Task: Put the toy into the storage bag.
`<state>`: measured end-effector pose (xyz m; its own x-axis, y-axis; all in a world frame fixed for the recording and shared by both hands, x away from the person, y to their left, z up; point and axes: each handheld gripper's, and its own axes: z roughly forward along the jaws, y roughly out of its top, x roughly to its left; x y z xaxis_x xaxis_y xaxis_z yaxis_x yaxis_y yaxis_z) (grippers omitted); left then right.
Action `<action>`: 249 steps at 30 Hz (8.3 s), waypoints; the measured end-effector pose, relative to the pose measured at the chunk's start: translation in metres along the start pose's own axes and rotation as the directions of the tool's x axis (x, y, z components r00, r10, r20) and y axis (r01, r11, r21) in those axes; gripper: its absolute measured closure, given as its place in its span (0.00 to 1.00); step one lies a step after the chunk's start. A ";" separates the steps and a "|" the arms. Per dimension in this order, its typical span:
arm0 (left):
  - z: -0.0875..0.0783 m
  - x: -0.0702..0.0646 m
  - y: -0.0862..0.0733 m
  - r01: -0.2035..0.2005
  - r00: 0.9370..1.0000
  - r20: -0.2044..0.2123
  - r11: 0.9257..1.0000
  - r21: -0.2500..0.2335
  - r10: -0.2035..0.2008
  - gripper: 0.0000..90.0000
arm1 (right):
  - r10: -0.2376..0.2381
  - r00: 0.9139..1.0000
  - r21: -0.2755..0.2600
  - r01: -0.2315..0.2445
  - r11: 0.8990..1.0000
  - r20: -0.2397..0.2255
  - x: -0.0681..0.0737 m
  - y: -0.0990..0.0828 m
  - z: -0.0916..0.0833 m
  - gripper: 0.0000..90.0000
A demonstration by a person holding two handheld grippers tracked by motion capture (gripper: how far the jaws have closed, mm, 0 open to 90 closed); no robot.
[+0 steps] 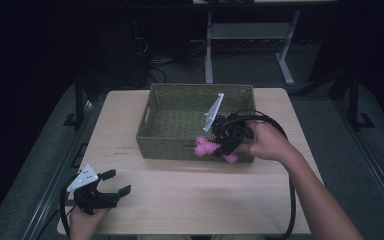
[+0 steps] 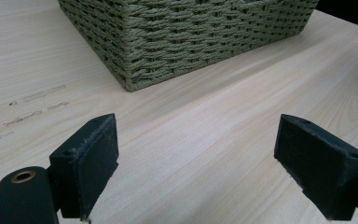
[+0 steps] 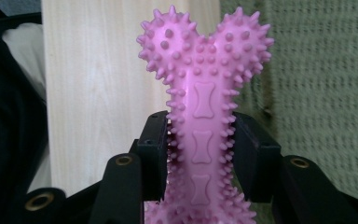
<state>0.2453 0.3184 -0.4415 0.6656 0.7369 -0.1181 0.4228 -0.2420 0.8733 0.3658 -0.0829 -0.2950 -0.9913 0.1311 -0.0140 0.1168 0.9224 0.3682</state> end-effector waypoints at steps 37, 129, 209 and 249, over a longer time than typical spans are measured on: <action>0.002 0.001 0.001 -0.001 1.000 0.011 1.000 0.002 0.001 0.15 | 0.159 0.986 0.021 -0.160 0.987 0.040 -0.092 -0.004 0.002 0.65; 0.005 0.002 0.002 0.009 1.000 0.017 1.000 0.011 -0.009 0.15 | 0.320 0.946 0.067 -0.316 0.946 -0.051 -0.114 -0.031 0.075 0.49; 0.007 0.000 0.002 0.017 0.999 0.029 1.000 0.018 -0.017 0.15 | 0.284 0.957 -0.119 -0.276 0.954 0.054 -0.046 -0.053 -0.012 0.35; 0.008 0.001 0.000 0.021 1.000 0.014 0.999 0.031 -0.022 0.15 | 0.327 0.943 -0.191 -0.311 0.931 0.063 0.003 -0.134 -0.005 0.31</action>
<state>0.2505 0.3139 -0.4454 0.6650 0.7328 -0.1440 0.4558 -0.2455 0.8555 0.3471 -0.2078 -0.3395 -0.8925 0.4483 0.0492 0.4050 0.7487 0.5248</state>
